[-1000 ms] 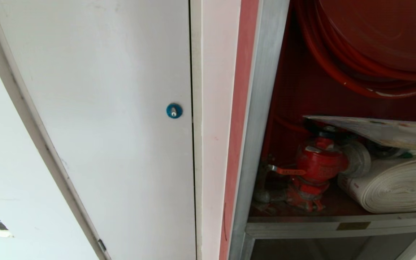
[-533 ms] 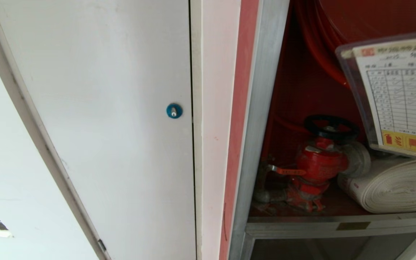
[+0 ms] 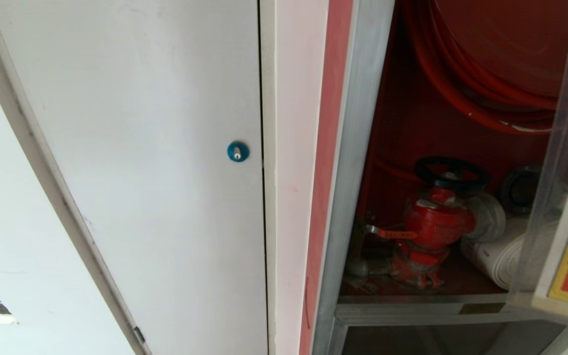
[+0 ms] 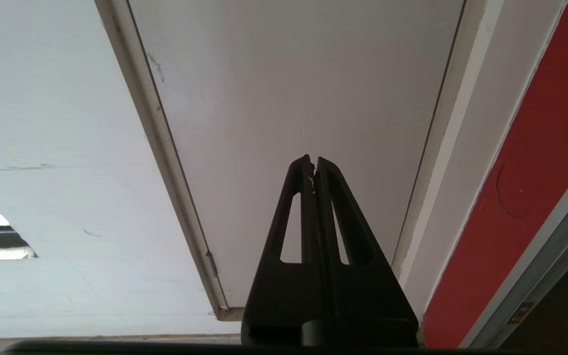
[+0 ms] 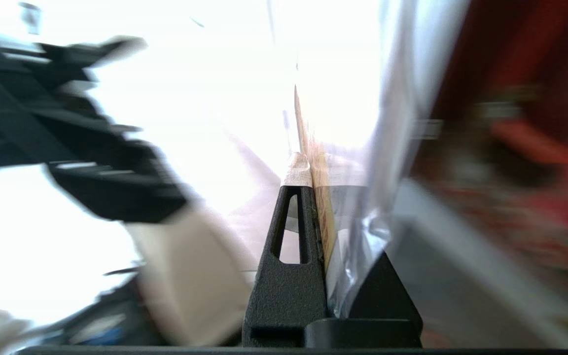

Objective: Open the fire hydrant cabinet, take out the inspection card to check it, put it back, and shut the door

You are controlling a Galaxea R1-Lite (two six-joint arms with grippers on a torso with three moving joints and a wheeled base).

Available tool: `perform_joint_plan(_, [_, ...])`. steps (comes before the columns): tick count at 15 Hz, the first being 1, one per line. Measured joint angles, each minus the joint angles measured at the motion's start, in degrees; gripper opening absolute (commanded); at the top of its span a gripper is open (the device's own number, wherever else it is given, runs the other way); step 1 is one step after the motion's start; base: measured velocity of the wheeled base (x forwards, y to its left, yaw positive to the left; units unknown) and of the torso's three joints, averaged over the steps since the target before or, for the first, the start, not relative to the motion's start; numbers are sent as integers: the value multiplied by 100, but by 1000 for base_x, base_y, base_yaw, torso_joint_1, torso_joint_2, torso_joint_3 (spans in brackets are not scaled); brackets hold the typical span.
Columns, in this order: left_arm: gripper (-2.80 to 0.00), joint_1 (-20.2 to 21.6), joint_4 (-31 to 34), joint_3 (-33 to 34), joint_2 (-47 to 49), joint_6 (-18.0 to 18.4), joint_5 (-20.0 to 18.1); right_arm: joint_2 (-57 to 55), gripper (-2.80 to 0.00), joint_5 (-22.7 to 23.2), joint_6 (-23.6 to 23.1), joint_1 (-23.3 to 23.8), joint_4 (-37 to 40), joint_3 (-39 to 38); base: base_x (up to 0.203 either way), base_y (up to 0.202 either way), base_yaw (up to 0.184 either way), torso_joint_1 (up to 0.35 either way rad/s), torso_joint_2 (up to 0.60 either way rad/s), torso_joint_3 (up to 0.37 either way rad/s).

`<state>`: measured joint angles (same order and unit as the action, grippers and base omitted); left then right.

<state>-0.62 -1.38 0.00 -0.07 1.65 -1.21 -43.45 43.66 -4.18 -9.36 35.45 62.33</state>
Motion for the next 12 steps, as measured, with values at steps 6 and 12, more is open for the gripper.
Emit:
perform_joint_plan(6, [-280,0,0,0,0,2,0,-212,-280,1003,301,-301,-9,-34,0,0,0,0,0,0])
perform_joint_plan(12, [-280,0,0,0,0,0,-2,-998,-280,1006,-8,-1072,-1570,-918,0,0,0,0,0,0])
